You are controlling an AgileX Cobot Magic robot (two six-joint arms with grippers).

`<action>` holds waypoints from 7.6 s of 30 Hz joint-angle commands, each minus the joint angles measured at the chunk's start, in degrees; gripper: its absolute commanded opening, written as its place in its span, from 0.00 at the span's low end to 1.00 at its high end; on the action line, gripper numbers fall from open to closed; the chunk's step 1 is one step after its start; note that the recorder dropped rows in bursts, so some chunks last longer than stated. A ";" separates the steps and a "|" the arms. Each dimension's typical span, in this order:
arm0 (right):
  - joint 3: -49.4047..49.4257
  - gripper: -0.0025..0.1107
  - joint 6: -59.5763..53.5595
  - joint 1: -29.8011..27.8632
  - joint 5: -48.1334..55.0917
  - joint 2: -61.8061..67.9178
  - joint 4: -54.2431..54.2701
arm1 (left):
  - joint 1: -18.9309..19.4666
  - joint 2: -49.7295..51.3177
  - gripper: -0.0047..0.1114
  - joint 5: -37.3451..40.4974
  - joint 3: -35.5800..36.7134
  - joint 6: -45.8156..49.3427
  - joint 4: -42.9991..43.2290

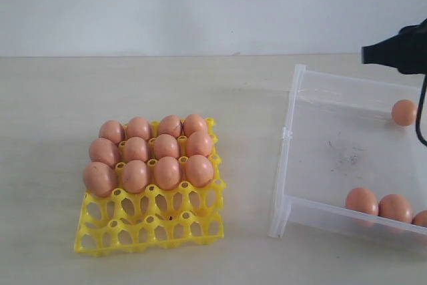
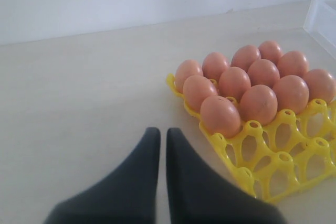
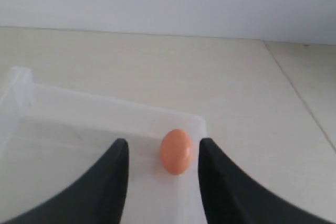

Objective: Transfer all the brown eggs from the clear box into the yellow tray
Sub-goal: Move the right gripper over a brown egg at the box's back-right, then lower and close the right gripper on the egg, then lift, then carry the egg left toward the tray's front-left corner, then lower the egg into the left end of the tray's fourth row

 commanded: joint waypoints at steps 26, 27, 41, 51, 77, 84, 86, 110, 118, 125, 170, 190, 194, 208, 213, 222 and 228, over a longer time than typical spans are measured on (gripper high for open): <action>-12.45 0.21 77.26 -13.73 47.89 10.47 -79.00 | -0.26 -0.15 0.08 -0.19 0.15 -0.45 0.09; -13.49 0.27 78.44 -14.15 49.78 11.97 -79.85 | -0.26 -0.15 0.08 -0.19 0.15 -0.45 0.09; -21.36 0.26 117.35 -17.79 65.88 22.22 -114.31 | -0.26 -0.15 0.08 -0.19 0.15 -0.45 0.09; -25.42 0.42 123.08 -17.79 65.75 28.90 -117.01 | -0.26 -0.15 0.08 -0.19 0.15 -0.45 0.09; -30.44 0.44 141.15 -22.30 63.00 39.42 -130.48 | -0.26 -0.15 0.08 -0.19 0.15 -0.45 0.09; -30.44 0.44 144.58 -22.56 61.08 42.25 -131.09 | -0.26 -0.15 0.08 -0.19 0.15 -0.45 0.09; -30.44 0.44 146.04 -22.86 59.53 42.47 -131.09 | -0.26 -0.15 0.08 -0.19 0.15 -0.45 0.09; -2.26 0.02 118.46 -22.84 -32.98 37.33 -126.58 | -0.26 -0.15 0.08 -0.19 0.15 -0.45 0.09; 4.91 0.02 110.39 -17.24 -37.04 34.77 -126.50 | -0.26 -0.15 0.08 -0.19 0.15 -0.45 0.09; 5.05 0.02 109.36 -3.41 -37.04 31.37 -128.19 | -0.26 -0.15 0.08 -0.19 0.15 -0.45 0.09; -5.73 0.02 114.55 40.53 -28.94 42.91 -105.41 | -0.26 -0.15 0.08 -0.19 0.15 -0.45 0.09; -9.27 0.02 117.71 40.98 -15.34 42.91 -98.01 | -0.26 -0.15 0.08 -0.19 0.15 -0.45 0.09; -9.37 0.02 118.19 40.98 -15.05 42.91 -97.04 | -0.26 -0.15 0.08 -0.19 0.15 -0.45 0.09; -9.37 0.35 118.58 40.98 -12.16 42.91 -95.55 | -0.26 -0.15 0.08 -0.19 0.15 -0.45 0.09; -9.37 0.49 118.68 40.98 -11.81 42.91 -94.48 | -0.26 -0.15 0.08 -0.19 0.15 -0.45 0.09; -7.35 0.48 115.60 40.52 -15.78 37.79 -94.26 | -0.26 -0.15 0.08 -0.19 0.15 -0.45 0.09; -1.71 0.02 112.82 40.86 -10.93 34.08 -96.72 | -0.26 -0.15 0.08 -0.19 0.15 -0.45 0.09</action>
